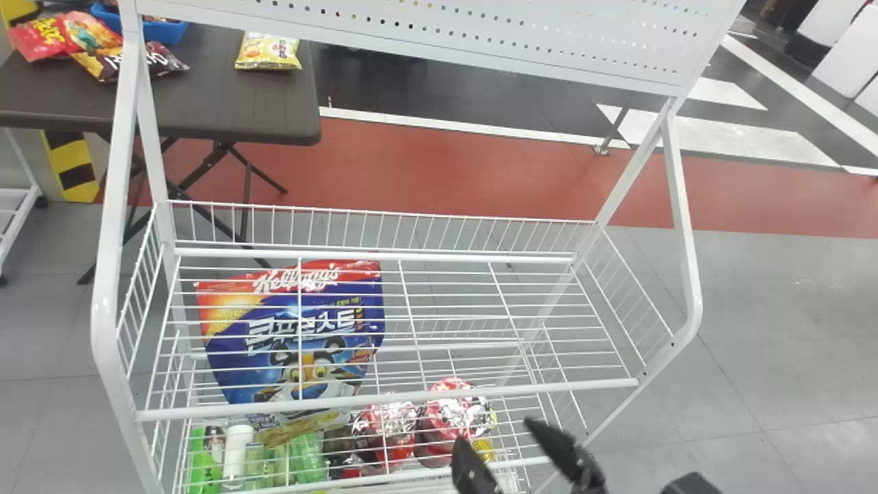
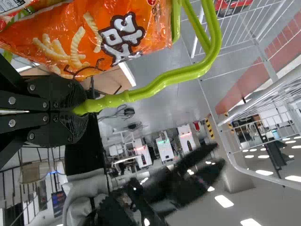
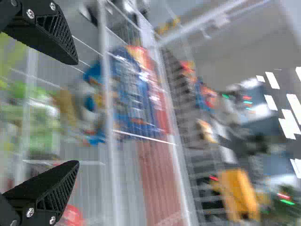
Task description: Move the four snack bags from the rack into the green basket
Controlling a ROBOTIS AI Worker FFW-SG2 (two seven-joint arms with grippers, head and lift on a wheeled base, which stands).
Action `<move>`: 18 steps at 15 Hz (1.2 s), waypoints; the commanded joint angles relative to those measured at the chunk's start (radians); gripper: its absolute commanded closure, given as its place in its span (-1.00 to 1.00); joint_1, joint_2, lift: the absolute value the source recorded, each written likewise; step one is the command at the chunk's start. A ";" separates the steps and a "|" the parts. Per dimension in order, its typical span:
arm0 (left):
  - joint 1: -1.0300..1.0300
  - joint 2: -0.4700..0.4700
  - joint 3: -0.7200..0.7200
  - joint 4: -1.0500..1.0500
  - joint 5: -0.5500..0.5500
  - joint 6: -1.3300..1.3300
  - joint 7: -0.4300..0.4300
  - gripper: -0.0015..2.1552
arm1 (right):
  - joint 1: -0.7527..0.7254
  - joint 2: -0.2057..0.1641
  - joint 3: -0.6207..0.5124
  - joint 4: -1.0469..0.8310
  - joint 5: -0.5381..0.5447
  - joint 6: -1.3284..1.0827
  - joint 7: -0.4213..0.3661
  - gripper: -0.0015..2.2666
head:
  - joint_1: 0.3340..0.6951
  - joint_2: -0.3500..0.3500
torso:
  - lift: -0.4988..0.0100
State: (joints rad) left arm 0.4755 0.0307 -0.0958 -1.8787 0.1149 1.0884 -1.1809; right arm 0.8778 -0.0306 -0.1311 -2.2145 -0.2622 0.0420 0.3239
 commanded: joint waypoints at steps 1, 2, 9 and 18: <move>0.000 0.000 -0.004 0.001 -0.001 0.000 0.001 0.97 | 0.032 0.000 0.027 -0.068 0.034 -0.132 -0.042 -0.96 | 1.00 -1.00 | 0.96; 0.000 0.000 -0.004 0.004 -0.003 0.000 0.003 0.97 | 0.046 0.003 0.027 -0.103 0.034 -0.098 -0.052 -0.96 | 1.00 -1.00 | 0.96; -0.006 0.002 -0.001 0.016 0.000 -0.015 0.000 0.97 | 0.050 0.014 0.142 -0.154 0.241 0.034 -0.207 -0.95 | 1.00 -1.00 | 0.96; -0.011 0.000 0.004 0.023 0.005 -0.021 -0.006 0.97 | 0.052 0.012 0.128 -0.134 0.213 -0.027 -0.192 -0.93 | 1.00 -1.00 | 0.96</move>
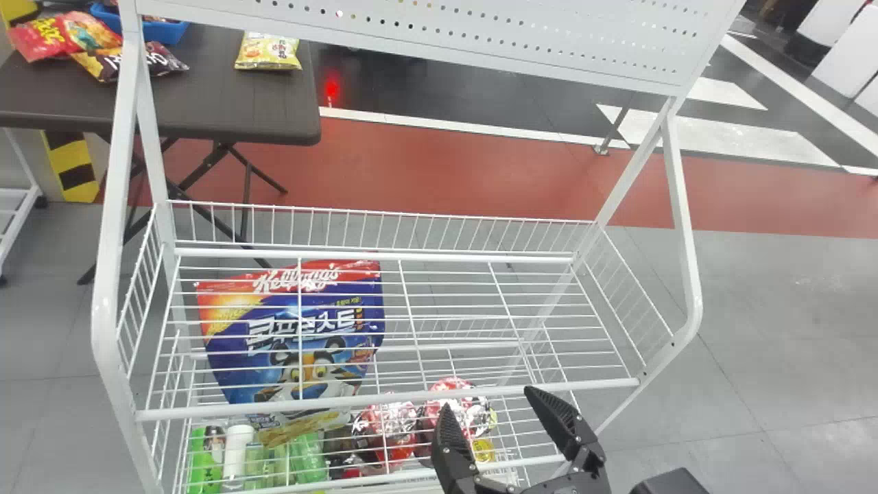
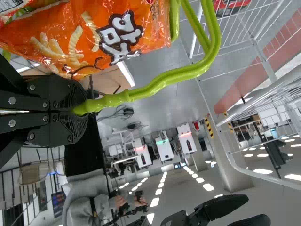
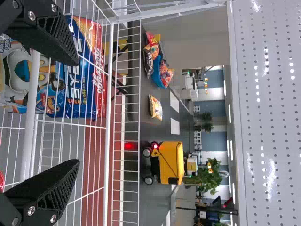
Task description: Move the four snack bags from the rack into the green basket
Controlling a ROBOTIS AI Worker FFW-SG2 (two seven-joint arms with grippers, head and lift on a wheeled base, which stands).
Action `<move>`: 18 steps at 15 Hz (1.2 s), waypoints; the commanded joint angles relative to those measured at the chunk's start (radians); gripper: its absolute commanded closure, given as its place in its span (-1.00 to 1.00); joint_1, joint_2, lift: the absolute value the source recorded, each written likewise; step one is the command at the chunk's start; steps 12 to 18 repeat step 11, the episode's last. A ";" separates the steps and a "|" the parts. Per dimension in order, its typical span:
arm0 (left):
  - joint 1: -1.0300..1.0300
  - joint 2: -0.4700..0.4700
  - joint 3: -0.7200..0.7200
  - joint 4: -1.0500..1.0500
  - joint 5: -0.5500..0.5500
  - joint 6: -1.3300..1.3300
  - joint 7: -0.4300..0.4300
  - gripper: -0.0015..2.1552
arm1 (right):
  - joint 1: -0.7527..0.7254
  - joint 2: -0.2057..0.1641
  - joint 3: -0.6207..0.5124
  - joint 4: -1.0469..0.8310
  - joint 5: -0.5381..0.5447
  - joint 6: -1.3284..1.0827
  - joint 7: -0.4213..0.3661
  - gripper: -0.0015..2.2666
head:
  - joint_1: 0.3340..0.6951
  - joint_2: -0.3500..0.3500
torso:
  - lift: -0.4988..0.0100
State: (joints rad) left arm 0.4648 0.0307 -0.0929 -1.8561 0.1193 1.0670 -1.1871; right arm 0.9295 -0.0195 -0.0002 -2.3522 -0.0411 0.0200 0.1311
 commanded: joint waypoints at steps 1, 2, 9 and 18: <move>0.000 0.002 0.002 0.000 0.002 0.000 0.000 0.97 | 0.000 0.001 -0.003 0.004 -0.008 -0.008 0.001 -0.93 | 1.00 -1.00 | 0.96; 0.000 0.000 0.002 0.000 0.002 0.000 -0.002 0.97 | 0.000 0.001 -0.003 0.004 -0.008 -0.011 0.001 -0.93 | 1.00 -1.00 | 0.96; 0.000 0.000 -0.001 0.000 0.002 0.003 0.000 0.97 | 0.002 -0.007 -0.004 0.005 -0.016 -0.042 0.001 -0.93 | 1.00 -1.00 | 0.96; 0.000 0.000 -0.002 0.000 0.002 0.003 0.000 0.97 | 0.003 -0.007 -0.006 0.005 -0.017 -0.045 0.001 -0.93 | 1.00 -1.00 | 0.96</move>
